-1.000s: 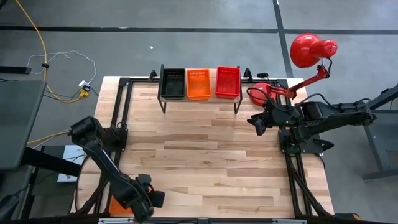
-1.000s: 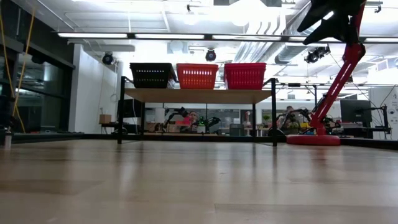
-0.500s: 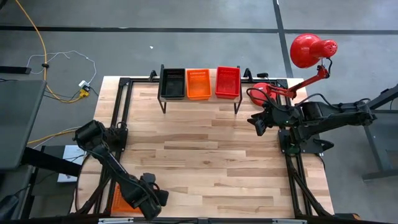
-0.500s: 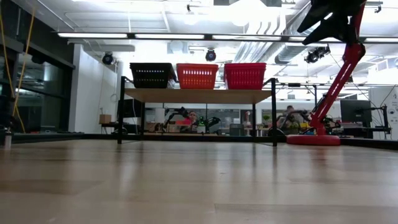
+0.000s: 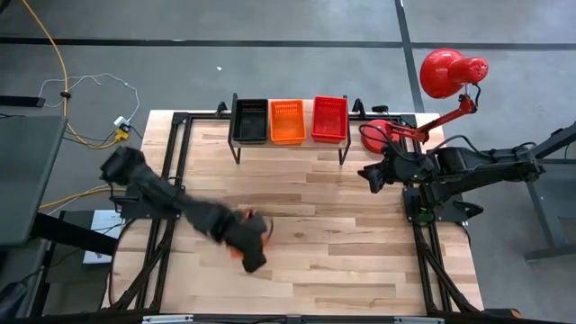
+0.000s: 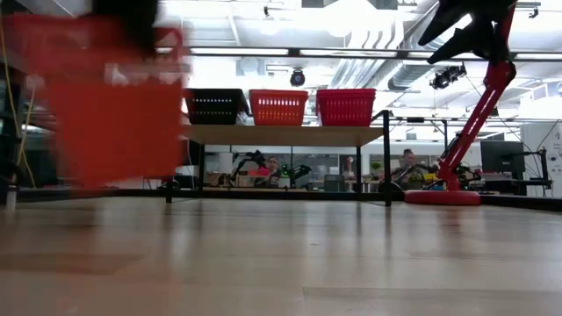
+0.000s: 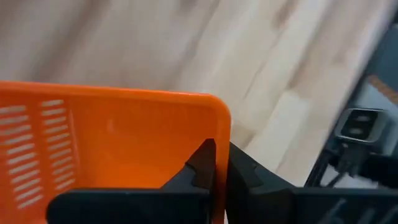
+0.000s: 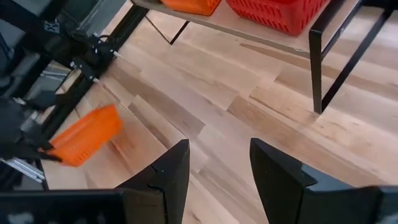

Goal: Stack baskets on shelf by color
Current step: Stack the orange basket on top of the stacked orange baskets on the shelf

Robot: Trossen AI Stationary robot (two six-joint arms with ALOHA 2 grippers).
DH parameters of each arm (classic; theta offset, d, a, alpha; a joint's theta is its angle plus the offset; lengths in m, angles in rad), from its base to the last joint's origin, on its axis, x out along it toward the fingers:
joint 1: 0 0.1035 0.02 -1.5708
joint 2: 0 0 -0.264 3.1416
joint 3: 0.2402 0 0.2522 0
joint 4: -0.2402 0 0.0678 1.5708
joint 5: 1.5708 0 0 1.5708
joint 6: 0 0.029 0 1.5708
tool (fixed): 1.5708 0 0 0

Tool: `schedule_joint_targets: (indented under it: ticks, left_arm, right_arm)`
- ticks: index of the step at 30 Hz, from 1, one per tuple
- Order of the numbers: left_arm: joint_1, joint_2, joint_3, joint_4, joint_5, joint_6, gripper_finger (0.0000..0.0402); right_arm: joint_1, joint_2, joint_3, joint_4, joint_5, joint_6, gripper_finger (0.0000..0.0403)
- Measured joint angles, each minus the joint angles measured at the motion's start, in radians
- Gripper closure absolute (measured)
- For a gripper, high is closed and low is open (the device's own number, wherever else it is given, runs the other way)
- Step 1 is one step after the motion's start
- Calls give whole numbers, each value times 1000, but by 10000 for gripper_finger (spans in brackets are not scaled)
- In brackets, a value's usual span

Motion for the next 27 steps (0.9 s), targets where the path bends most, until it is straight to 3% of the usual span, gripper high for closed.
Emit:
schedule_joint_targets:
  ticks: [4,8,15,22,27]
  left_arm:
    - [131,-127,42,30,65,390,401]
    - [197,-197,193,-76,61,689,401]
    - [315,-133,545,-219,-212,1140,401]
    - [570,69,773,-289,-178,1254,401]
    - [666,231,904,-398,-180,1260,401]
  right_arm:
    - [0,0,0,1,26,54,247]
    - [0,0,0,0,47,98,247]
    - [0,0,0,0,93,109,247]
    - [0,0,0,-2,122,80,247]
    - [0,-1,0,-8,130,59,247]
